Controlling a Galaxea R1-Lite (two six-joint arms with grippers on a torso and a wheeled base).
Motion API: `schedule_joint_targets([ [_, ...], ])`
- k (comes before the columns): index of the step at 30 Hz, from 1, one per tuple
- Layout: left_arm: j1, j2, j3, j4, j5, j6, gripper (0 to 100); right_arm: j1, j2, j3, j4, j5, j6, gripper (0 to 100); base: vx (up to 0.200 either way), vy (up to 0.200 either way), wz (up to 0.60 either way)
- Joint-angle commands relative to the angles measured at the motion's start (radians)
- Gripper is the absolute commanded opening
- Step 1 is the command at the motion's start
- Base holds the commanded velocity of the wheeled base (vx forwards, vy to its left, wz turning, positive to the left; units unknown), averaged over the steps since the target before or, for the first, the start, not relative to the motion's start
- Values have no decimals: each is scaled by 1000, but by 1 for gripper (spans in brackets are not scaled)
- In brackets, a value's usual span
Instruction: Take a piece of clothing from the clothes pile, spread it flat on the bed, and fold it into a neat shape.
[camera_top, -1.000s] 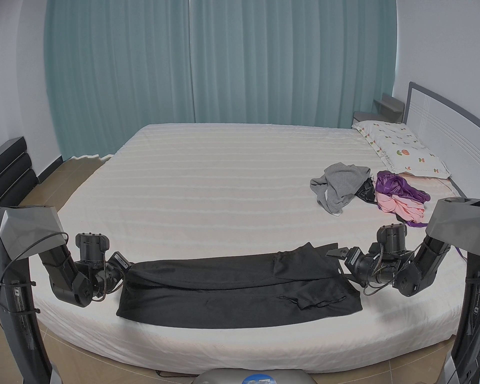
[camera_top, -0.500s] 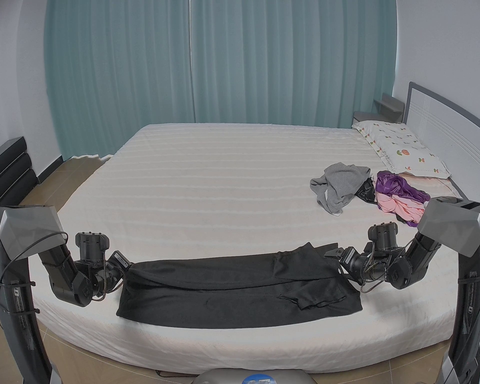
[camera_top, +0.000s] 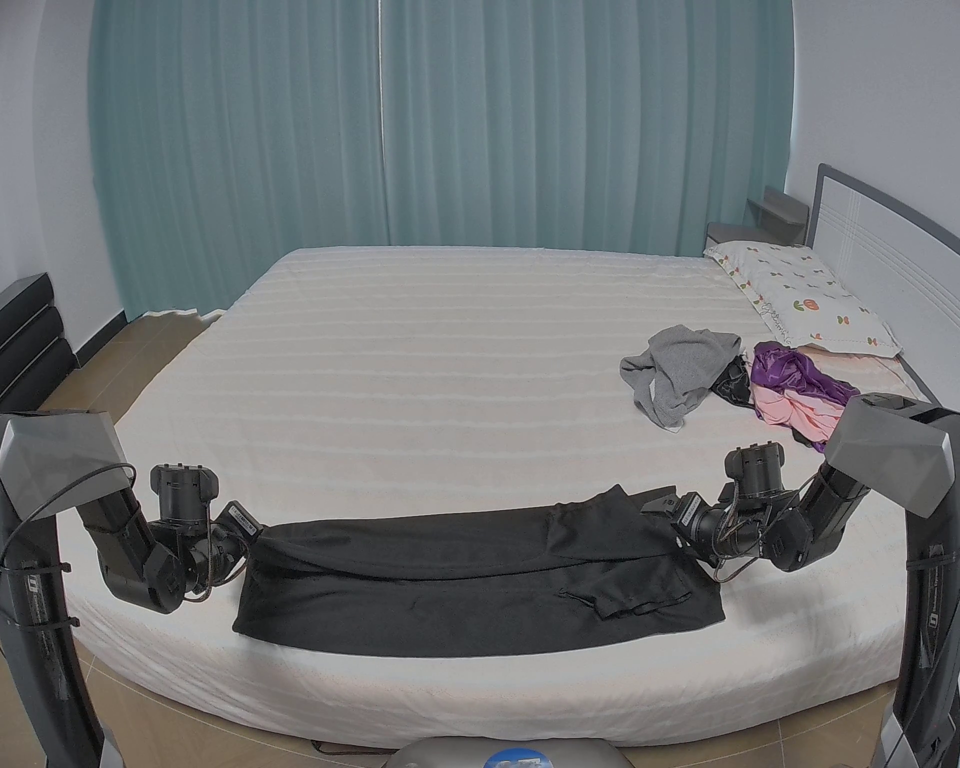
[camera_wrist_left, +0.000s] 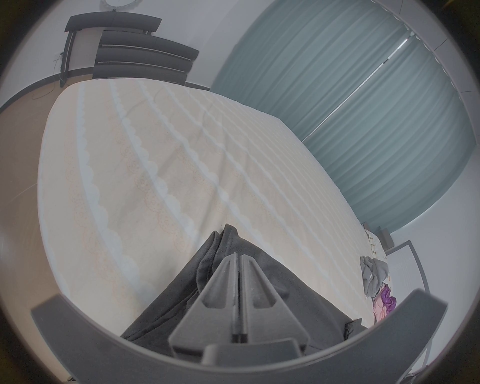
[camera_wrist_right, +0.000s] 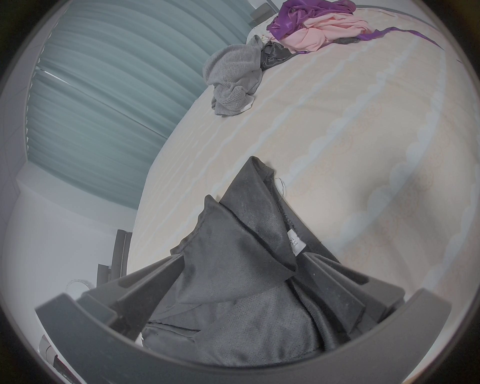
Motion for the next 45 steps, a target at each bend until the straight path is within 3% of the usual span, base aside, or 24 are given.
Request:
schedule_joint_targets([
  [1, 0, -1, 0, 0, 0, 0, 0, 0, 20, -15, 8, 0, -5, 100, 0, 0, 0],
  [15, 0, 0, -1, 0, 0, 0, 0, 2, 39, -47, 9, 5, -18, 100, 0, 0, 0],
  [16, 0, 0, -1, 0, 0, 0, 0, 2, 39, -47, 9, 5, -18, 0, 0, 0, 0],
  [33, 0, -7, -12, -3, 3, -3, 0, -3, 13, -37, -8, 6, -6, 0, 0, 0, 0],
  [39, 5, -23, -40, -25, 0, -97, 0, -11, -11, -57, -37, 3, 86, 0, 0, 0, 0],
  [45, 3, -10, -90, -43, 0, -106, 0, -9, -3, -153, -68, -1, 113, 0, 0, 0, 0],
])
